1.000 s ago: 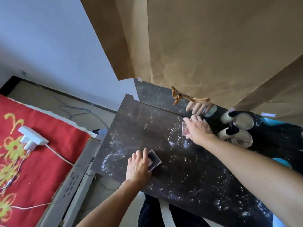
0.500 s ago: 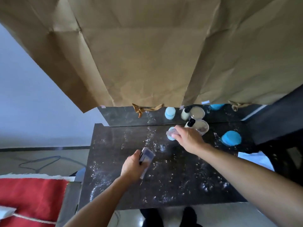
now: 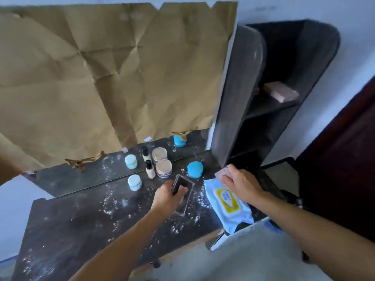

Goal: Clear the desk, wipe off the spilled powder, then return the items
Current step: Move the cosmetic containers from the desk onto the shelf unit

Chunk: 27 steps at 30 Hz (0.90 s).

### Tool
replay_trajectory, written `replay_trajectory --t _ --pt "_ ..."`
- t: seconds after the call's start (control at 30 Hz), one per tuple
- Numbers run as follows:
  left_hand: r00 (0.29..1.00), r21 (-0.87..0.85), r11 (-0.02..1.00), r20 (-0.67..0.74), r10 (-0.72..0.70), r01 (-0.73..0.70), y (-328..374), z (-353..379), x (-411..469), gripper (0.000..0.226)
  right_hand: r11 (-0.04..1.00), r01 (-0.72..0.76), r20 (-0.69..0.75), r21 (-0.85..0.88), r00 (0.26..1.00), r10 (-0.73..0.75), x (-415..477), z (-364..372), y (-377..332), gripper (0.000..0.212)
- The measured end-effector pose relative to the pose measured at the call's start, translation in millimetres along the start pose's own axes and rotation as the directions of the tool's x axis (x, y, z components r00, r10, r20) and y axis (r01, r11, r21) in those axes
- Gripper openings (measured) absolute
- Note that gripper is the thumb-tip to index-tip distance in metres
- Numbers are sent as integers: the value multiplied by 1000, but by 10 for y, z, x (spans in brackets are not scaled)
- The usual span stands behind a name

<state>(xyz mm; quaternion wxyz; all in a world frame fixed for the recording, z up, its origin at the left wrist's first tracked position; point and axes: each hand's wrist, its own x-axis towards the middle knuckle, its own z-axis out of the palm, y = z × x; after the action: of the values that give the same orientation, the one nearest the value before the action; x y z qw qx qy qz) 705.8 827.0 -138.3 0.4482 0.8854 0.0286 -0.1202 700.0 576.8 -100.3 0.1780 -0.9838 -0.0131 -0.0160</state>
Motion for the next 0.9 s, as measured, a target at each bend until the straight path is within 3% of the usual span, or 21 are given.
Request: replay_trajectory --t 0.27,0.4,0.53,0.63,0.73,0.8,0.9 --pt "984 -150 973 -14 177 -177 1511 845 -137 22 981 -157 -60 111 985 164 -445 -831 1137 23" --pt "969 -238 948 71 236 -213 2190 1013 33 18 977 -196 -148 85 967 206 -397 -1193 1441 21" --pt "964 -318 926 99 245 -203 2772 1101 295 42 970 -195 -200 143 954 222 -145 -1412 1709 22" --pt "959 -298 920 48 281 -255 3067 1176 580 67 965 -181 -248 188 942 225 122 -1558 1876 17" --pt "939 -174 923 -79 335 -344 3257 1265 913 53 967 -160 -278 199 937 212 426 -1741 2045 18" --pt "945 -128 941 -137 297 -314 3372 1319 1097 42 964 -152 -274 218 939 210 642 -1870 2151 19" --pt "957 -63 964 -155 245 -257 3408 1372 1213 45 963 -117 -288 242 939 186 799 -1962 2181 23"
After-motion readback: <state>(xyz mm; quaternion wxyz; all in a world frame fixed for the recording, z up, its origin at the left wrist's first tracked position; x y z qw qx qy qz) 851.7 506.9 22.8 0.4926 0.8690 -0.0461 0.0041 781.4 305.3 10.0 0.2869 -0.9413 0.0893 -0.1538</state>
